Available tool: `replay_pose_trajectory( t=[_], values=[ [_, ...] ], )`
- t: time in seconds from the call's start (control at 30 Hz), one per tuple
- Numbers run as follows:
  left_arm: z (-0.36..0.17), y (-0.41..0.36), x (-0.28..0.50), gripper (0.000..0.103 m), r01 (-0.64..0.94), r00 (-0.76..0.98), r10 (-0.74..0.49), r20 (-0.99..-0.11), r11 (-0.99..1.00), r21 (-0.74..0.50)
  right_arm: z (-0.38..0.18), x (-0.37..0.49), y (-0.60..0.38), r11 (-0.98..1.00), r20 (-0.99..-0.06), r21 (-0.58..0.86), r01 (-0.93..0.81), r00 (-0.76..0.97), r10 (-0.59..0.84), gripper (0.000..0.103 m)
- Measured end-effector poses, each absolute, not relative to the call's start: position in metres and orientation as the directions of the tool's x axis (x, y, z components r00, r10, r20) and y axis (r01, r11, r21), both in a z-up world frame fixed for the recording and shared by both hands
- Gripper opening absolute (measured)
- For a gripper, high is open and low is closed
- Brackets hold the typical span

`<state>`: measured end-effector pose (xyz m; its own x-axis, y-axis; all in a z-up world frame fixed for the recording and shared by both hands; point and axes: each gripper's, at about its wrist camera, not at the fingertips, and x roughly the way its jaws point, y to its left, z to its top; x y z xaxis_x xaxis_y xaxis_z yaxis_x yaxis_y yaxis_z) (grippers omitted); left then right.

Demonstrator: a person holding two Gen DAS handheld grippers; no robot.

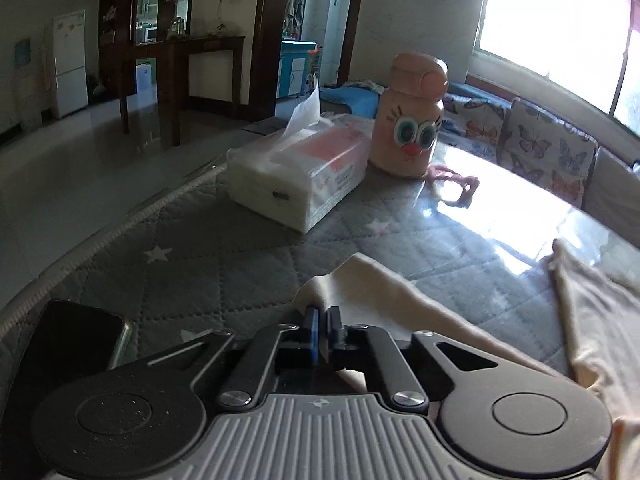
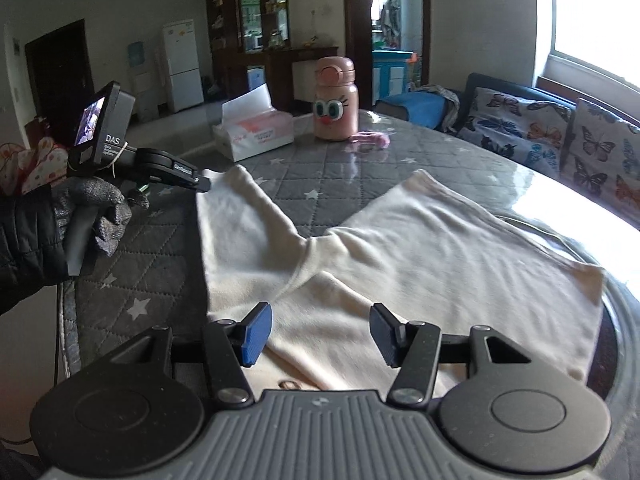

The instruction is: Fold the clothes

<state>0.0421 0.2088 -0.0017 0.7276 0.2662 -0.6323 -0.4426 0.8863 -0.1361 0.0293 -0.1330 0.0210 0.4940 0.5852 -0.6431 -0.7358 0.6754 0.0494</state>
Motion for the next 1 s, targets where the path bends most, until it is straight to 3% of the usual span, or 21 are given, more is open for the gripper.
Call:
replay_pose_trajectory(
  t=[0.13, 0.53, 0.77, 1.0],
  values=[
    [0.026, 0.182, 0.034, 0.003, -0.344, 0.795, 0.188, -0.576, 0.923, -0.174, 0.024, 0.027, -0.159, 0.728, -0.638, 0.066, -0.682, 0.532, 0.556, 0.055],
    [0.086, 0.033, 0.023, 0.003, 0.152, 0.861, -0.241, -0.448, 0.962, -0.226, 0.021, 0.020, -0.225, 0.828, -0.617, 0.109, -0.550, 0.615, 0.490, 0.055],
    [0.065, -0.040, 0.028, 0.003, 0.349, 0.763, -0.411, -0.499, 0.912, -0.218, 0.020, 0.012, -0.257, 0.863, -0.603, 0.130, -0.488, 0.652, 0.459, 0.055],
    [0.049, -0.053, 0.017, 0.006, 0.424, 0.703, -0.459, -0.544, 0.884, -0.198, 0.017, 0.006, -0.271, 0.875, -0.606, 0.148, -0.462, 0.656, 0.449, 0.055]
  ],
)
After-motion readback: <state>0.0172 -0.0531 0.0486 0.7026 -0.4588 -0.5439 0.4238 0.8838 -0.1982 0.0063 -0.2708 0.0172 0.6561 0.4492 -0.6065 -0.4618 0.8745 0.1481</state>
